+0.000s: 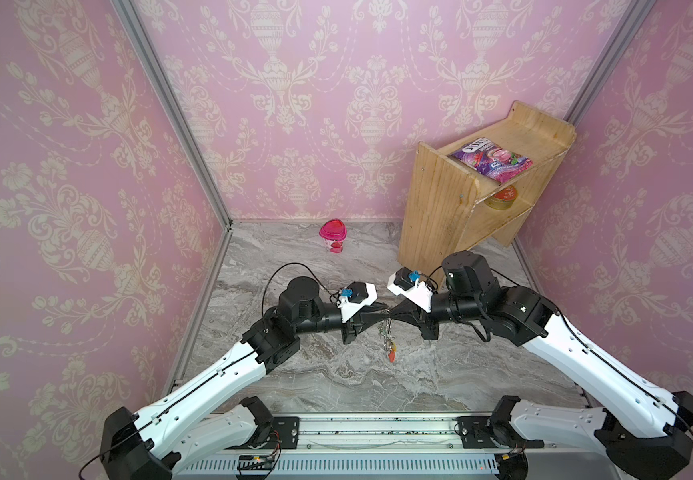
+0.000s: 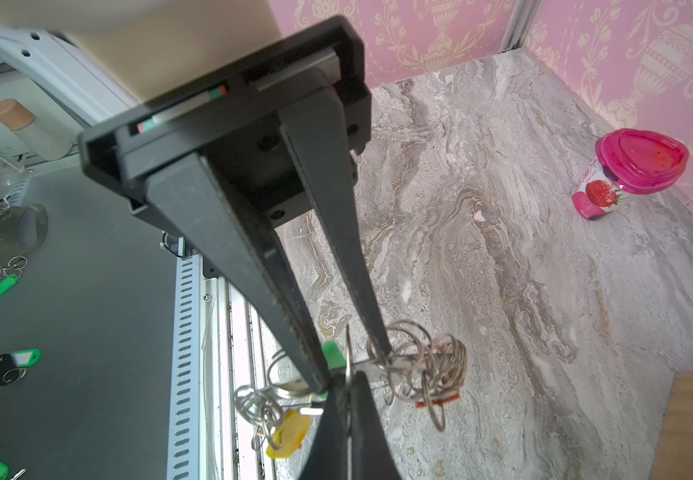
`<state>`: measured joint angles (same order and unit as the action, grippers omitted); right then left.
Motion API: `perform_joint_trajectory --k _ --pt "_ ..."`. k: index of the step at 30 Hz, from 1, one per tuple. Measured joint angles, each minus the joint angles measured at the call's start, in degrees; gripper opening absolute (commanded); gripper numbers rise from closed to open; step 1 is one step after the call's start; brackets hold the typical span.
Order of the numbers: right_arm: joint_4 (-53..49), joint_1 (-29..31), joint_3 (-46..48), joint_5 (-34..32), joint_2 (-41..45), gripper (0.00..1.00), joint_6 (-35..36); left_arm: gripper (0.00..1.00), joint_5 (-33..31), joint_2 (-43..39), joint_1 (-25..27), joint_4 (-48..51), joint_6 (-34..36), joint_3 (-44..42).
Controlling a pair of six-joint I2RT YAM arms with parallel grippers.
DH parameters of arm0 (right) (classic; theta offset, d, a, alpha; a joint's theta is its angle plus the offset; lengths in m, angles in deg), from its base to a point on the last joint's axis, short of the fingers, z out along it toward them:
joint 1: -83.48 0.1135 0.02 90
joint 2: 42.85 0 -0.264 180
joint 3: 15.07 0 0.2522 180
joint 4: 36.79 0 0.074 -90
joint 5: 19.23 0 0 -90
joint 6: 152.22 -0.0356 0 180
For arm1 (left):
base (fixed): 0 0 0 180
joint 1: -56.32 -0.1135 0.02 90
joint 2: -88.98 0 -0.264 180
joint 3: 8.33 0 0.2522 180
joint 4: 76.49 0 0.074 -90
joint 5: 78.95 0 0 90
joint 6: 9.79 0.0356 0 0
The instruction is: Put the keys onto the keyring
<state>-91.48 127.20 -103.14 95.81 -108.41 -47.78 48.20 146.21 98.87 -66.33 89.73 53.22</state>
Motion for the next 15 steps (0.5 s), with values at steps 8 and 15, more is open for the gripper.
perform_joint_trajectory --k 8,15 --pt "-0.1 -0.3 0.0 0.0 0.0 0.0 0.6 0.0 0.4 0.1 -0.1 -0.2 -0.1 -0.1" --pt "0.0 -0.3 0.0 0.0 0.0 0.16 0.6 0.0 1.4 -0.2 -0.9 -3.4 -0.7 -1.7"
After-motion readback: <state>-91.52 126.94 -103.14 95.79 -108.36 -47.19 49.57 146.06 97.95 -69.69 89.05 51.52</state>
